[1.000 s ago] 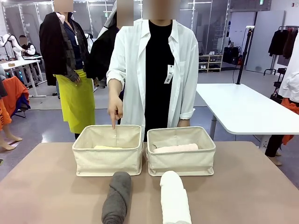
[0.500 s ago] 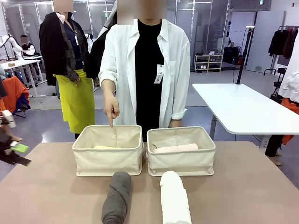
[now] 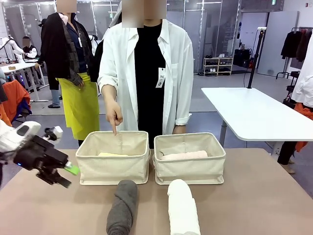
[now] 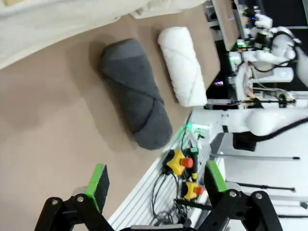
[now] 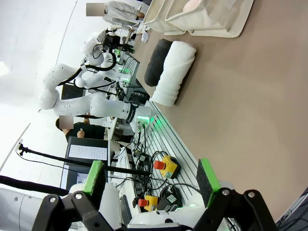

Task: Divide the towels into two baskets.
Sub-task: Pick up one hotel-folded towel from the bottom of the table and place it in the Fabric basket indicated by the person.

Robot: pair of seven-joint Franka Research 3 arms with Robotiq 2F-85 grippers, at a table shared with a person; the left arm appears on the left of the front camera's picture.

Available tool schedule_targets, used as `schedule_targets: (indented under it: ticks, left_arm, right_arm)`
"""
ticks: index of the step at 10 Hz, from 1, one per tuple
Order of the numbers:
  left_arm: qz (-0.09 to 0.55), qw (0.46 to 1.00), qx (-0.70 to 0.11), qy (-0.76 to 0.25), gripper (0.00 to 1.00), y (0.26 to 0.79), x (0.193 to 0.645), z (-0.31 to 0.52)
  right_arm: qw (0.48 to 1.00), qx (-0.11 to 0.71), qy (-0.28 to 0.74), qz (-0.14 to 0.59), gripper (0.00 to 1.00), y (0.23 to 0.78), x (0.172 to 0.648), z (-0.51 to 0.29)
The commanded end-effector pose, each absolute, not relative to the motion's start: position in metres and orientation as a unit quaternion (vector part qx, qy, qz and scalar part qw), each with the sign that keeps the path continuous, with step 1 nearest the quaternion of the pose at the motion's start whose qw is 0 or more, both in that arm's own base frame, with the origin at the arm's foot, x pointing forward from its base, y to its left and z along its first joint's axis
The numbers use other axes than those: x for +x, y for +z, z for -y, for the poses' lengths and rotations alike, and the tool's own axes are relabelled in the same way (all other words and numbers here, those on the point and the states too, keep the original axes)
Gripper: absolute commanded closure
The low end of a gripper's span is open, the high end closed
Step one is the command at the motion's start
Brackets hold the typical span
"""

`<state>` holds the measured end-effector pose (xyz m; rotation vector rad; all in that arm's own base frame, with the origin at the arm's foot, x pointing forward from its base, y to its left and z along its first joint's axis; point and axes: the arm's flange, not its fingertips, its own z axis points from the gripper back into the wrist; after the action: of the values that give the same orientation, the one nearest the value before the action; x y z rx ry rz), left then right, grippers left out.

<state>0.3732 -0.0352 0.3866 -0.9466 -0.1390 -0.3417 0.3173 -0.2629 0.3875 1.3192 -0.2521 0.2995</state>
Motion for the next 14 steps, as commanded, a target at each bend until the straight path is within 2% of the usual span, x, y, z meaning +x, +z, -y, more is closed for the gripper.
schedule_targets:
  ticks: [1,5,9,14]
  left_arm:
    - [0.093,0.886,-0.429,-0.151,0.0,0.371,0.358,0.067]
    - [0.089,0.887,-0.435,-0.13,0.0,0.344,0.334,0.122]
    - [0.067,0.915,-0.382,-0.113,0.0,0.321,0.331,0.155]
    - [0.089,0.911,-0.395,-0.076,0.0,0.303,0.338,0.178]
  right_arm:
    - [0.774,0.605,0.145,0.119,0.04,0.388,0.313,0.262]
    - [0.774,0.605,0.145,0.119,0.04,0.388,0.313,0.262]
    - [0.774,0.605,0.145,0.119,0.04,0.388,0.313,0.262]
    - [0.774,0.605,0.145,0.119,0.04,0.388,0.313,0.262]
